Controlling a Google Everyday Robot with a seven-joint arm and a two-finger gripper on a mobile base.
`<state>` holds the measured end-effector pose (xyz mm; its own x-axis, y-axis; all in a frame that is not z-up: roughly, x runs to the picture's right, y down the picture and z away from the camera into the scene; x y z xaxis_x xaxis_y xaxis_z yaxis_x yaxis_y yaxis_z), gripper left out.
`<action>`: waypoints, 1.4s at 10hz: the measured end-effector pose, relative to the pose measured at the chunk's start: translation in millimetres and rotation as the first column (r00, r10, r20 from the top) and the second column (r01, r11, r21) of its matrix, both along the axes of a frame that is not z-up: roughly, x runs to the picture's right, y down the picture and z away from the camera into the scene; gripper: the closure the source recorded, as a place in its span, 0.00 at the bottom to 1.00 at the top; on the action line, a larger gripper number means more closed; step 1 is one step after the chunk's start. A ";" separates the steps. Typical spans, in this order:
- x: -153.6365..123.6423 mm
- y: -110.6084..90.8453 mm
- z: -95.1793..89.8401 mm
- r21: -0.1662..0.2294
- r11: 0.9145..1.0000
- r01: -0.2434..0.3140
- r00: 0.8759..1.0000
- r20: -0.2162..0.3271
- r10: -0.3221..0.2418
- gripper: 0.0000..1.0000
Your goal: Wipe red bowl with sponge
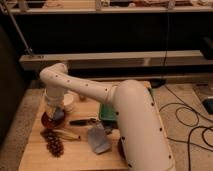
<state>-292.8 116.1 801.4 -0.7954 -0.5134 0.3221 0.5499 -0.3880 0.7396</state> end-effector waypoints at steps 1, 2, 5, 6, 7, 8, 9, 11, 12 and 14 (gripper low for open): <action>-5.6 -5.0 1.3 0.004 1.000 0.001 1.000 0.004 -0.001 0.96; -12.9 -8.6 0.9 0.010 1.000 0.007 1.000 0.010 -0.007 0.96; -38.1 -15.0 -7.4 0.030 0.999 0.034 0.999 0.038 -0.035 0.96; -44.2 -14.0 -10.2 0.034 0.998 0.043 0.998 0.049 -0.045 0.96; -48.4 -12.4 -13.4 0.037 0.998 0.049 0.997 0.060 -0.051 0.96; -54.3 -8.2 -19.4 0.041 0.997 0.058 0.995 0.077 -0.061 0.96; -58.2 -4.3 -22.8 0.043 0.997 0.064 0.994 0.088 -0.067 0.96; -63.8 6.9 -32.3 0.045 0.996 0.073 0.991 0.108 -0.078 0.96; -63.9 12.2 -35.8 0.044 0.996 0.077 0.990 0.114 -0.082 0.96; -62.0 23.6 -39.2 0.038 0.995 0.087 0.989 0.119 -0.091 0.96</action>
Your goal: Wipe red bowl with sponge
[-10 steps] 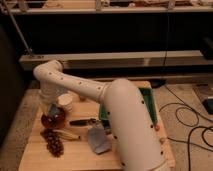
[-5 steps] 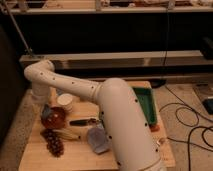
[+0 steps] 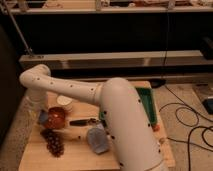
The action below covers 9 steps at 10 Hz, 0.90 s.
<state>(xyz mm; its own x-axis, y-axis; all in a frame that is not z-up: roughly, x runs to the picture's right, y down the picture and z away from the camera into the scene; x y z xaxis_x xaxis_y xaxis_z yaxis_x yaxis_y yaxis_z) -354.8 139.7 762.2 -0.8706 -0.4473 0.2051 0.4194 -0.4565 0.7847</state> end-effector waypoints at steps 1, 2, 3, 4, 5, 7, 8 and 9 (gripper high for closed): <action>3.9 8.0 1.8 -0.009 1.000 0.004 1.000 -0.003 -0.004 0.96; 9.5 14.9 4.0 -0.018 1.000 0.004 1.000 -0.009 -0.004 0.96; 17.5 19.2 6.9 -0.026 1.000 -0.003 1.000 -0.017 0.003 0.96; 27.6 23.3 10.1 -0.035 0.999 -0.011 1.000 -0.030 0.010 0.96; 34.4 26.3 11.8 -0.040 0.999 -0.018 0.999 -0.039 0.017 0.96; 51.9 27.9 16.0 -0.046 0.998 -0.044 0.997 -0.062 0.041 0.96; 59.7 25.7 18.5 -0.045 0.997 -0.058 0.996 -0.074 0.055 0.96; 65.4 20.6 19.8 -0.038 0.997 -0.069 0.994 -0.083 0.066 0.96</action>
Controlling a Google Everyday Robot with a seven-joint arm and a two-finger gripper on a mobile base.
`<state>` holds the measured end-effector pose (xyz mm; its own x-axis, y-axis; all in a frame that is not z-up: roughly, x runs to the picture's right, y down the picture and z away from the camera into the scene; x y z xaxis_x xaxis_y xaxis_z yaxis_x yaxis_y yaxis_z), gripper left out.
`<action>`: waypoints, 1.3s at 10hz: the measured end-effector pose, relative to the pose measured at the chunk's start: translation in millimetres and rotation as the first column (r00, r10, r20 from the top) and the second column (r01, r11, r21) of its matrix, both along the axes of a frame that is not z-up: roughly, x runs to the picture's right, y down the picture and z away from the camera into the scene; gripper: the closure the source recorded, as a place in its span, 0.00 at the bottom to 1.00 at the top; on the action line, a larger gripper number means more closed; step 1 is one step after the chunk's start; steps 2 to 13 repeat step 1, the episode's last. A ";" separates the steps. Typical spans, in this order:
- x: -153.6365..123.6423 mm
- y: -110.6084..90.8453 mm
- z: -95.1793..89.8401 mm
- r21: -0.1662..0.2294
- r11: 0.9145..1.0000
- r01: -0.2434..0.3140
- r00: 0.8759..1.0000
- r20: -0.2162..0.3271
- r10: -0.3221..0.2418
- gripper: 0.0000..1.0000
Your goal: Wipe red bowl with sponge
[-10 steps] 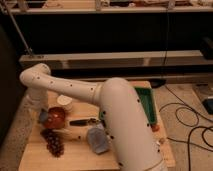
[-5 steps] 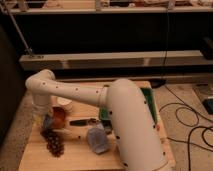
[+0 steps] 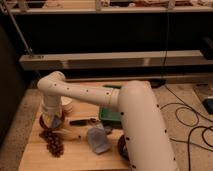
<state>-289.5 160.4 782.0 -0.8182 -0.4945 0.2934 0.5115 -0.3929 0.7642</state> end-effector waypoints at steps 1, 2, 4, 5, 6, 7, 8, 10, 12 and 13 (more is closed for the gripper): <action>4.9 -8.2 1.3 0.009 1.000 -0.012 1.000 -0.009 0.012 0.96; 4.9 -8.2 1.3 0.009 1.000 -0.012 1.000 -0.009 0.012 0.96; 4.9 -8.2 1.3 0.009 1.000 -0.012 1.000 -0.009 0.012 0.96; 4.9 -8.2 1.3 0.009 1.000 -0.012 1.000 -0.009 0.012 0.96; 4.9 -8.2 1.3 0.009 1.000 -0.012 1.000 -0.009 0.012 0.96; 4.9 -8.2 1.3 0.009 1.000 -0.012 1.000 -0.009 0.012 0.96; 4.9 -8.2 1.3 0.009 1.000 -0.012 1.000 -0.009 0.012 0.96; 4.9 -8.2 1.3 0.009 1.000 -0.012 1.000 -0.009 0.012 0.96; 4.9 -8.2 1.3 0.009 1.000 -0.012 1.000 -0.009 0.012 0.96; 4.9 -8.2 1.3 0.009 1.000 -0.012 1.000 -0.009 0.012 0.96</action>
